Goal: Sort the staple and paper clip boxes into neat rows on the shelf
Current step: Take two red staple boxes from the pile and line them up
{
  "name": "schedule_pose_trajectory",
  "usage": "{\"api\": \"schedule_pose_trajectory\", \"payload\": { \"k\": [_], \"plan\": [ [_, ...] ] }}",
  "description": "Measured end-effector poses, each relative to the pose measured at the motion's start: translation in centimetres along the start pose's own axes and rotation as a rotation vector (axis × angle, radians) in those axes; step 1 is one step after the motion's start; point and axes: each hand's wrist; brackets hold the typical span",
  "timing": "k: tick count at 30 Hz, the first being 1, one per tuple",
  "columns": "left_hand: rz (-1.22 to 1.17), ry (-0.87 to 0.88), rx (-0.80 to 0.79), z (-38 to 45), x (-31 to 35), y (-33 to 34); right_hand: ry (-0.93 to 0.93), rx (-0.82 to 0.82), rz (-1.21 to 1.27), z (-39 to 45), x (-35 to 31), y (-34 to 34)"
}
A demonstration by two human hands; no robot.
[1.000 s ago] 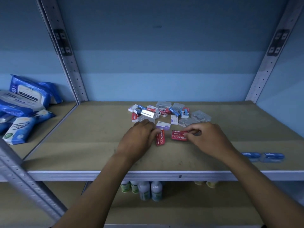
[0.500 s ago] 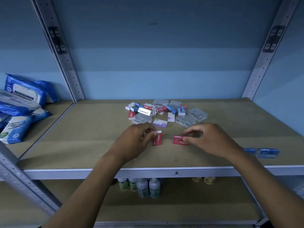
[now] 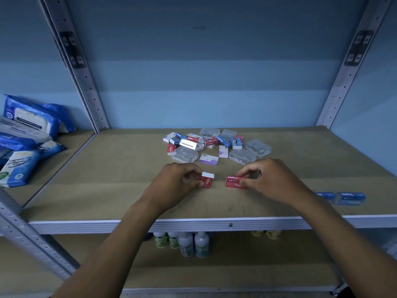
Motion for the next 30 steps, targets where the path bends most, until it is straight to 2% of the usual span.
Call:
{"api": "schedule_pose_trajectory", "payload": {
  "k": [5,14,20,30],
  "plan": [
    [0.034,0.043,-0.003,0.0,0.4,-0.7,-0.023,0.001,0.0,-0.2,-0.7,-0.2],
    [0.19,0.086,-0.177,-0.5,0.0,-0.9,-0.053,-0.022,0.048,-0.5,-1.2,0.1],
    [0.17,0.046,-0.19,-0.6,-0.5,-1.4,-0.051,-0.057,0.052,-0.5,-1.4,0.1],
    [0.115,-0.004,-0.124,-1.1,-1.2,-1.8,-0.07,-0.041,0.058,-0.7,-1.6,-0.3]
  ]
}}
Point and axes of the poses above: each hand's wrist, its own z-axis towards the middle knuckle, its own y-axis out of the palm, x = y × z, and after that the axes turned 10 degrees about -x, right-handed
